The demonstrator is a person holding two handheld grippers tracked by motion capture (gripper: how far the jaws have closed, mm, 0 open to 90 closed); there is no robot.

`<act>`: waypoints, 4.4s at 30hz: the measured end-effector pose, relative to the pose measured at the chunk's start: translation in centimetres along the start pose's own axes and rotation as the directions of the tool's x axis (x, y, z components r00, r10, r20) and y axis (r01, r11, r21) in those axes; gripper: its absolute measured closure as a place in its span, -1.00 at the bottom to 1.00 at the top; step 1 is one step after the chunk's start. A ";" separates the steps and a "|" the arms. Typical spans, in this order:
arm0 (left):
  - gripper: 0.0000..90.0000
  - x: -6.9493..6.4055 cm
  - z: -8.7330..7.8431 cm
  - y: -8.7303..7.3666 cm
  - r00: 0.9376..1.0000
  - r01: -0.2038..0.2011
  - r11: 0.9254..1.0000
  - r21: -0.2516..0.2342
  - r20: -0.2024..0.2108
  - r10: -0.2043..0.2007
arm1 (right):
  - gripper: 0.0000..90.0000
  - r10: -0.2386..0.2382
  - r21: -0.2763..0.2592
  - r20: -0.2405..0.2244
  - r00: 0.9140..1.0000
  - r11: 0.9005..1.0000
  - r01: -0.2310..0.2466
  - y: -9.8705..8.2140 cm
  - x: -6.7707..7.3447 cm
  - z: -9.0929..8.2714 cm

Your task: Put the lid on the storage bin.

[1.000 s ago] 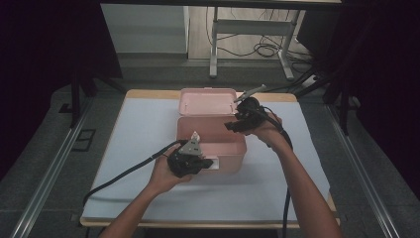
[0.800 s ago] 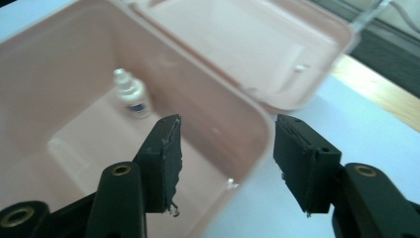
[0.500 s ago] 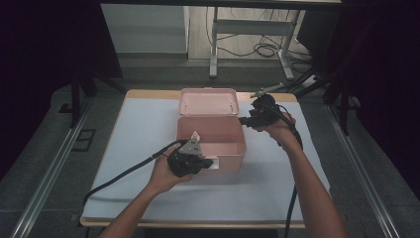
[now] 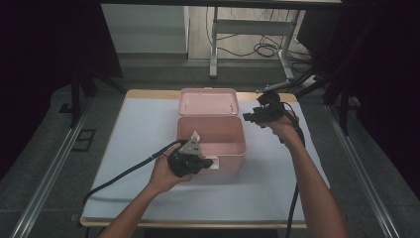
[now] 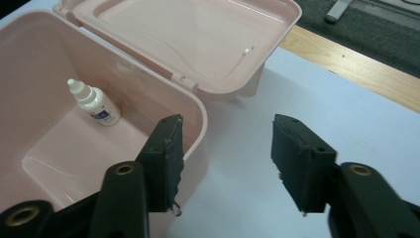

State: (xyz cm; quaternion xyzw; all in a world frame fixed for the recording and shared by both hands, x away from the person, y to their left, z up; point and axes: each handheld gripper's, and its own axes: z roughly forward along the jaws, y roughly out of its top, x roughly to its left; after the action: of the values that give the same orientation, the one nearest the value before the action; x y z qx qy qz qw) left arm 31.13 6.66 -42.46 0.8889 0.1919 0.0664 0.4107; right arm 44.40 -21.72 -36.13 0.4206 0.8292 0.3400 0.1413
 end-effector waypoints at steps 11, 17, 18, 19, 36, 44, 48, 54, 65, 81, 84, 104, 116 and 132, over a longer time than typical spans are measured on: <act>1.00 -0.1 0.1 0.0 1.000 0.010 1.000 -0.010 -0.001 -0.010 | 0.06 0.006 0.004 0.028 1.000 1.000 -0.006 1.0 -0.1 0.6; 1.00 0.0 0.0 0.0 1.000 0.011 1.000 -0.005 0.005 -0.011 | 0.03 0.015 -0.017 0.031 0.999 1.000 -0.014 1.4 -0.2 1.1; 1.00 0.0 0.1 0.0 1.000 0.018 1.000 -0.009 0.006 -0.018 | 0.04 0.019 -0.021 0.035 0.999 1.000 -0.018 1.5 -0.3 1.2; 1.00 0.0 0.0 0.0 1.000 0.019 1.000 -0.007 0.010 -0.019 | 0.05 0.024 -0.023 0.037 0.999 0.999 -0.023 1.6 -0.3 1.3; 1.00 0.0 0.0 0.0 1.000 0.022 1.000 -0.003 0.012 -0.022 | 0.18 0.037 0.005 0.062 0.997 0.999 -0.037 3.9 -0.1 3.1; 1.00 0.0 0.1 0.1 0.999 0.030 1.000 -0.009 0.014 -0.030 | 0.21 0.074 0.008 0.089 0.993 0.997 -0.075 4.5 -0.7 5.5; 1.00 -0.1 0.1 0.0 0.999 0.031 0.999 -0.010 0.011 -0.031 | 0.23 0.085 0.016 0.102 0.991 0.996 -0.087 4.9 -1.0 6.0; 1.00 -0.1 0.1 0.0 1.000 0.027 1.000 -0.012 0.010 -0.027 | 0.25 0.091 0.034 0.104 0.990 0.995 -0.095 5.2 -1.4 6.9; 1.00 0.0 0.1 0.0 1.000 0.025 1.000 -0.011 0.013 -0.024 | 0.34 0.126 0.032 0.143 0.982 0.991 -0.132 5.5 -2.0 7.8; 1.00 0.0 0.1 0.0 1.000 0.024 1.000 -0.006 0.015 -0.024 | 0.45 0.132 0.067 0.164 0.978 0.987 -0.145 6.4 -3.0 9.7; 1.00 -0.1 0.1 0.0 1.000 0.023 1.000 -0.006 0.012 -0.023 | 0.48 0.129 0.069 0.165 0.978 0.987 -0.142 6.4 -2.9 10.1; 1.00 -0.3 0.0 0.4 1.000 -0.004 1.000 0.027 -0.013 0.004 | 0.66 0.159 0.142 0.176 0.971 0.972 -0.185 6.9 -3.9 13.2; 1.00 -0.2 0.0 0.4 1.000 -0.003 1.000 0.025 -0.010 0.003 | 0.80 0.191 0.112 0.203 0.960 0.970 -0.217 7.3 -3.5 13.0; 1.00 -0.3 0.0 0.4 1.000 -0.001 1.000 0.027 -0.009 0.002 | 0.86 0.167 -0.039 0.271 0.948 0.986 -0.163 8.0 -1.8 10.1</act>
State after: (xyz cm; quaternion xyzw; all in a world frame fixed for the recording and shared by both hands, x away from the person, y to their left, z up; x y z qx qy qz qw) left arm 30.99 6.30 -42.20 0.8942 0.1939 0.0679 0.3976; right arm 55.49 -15.33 -38.12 0.5302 0.7610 0.2960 0.2285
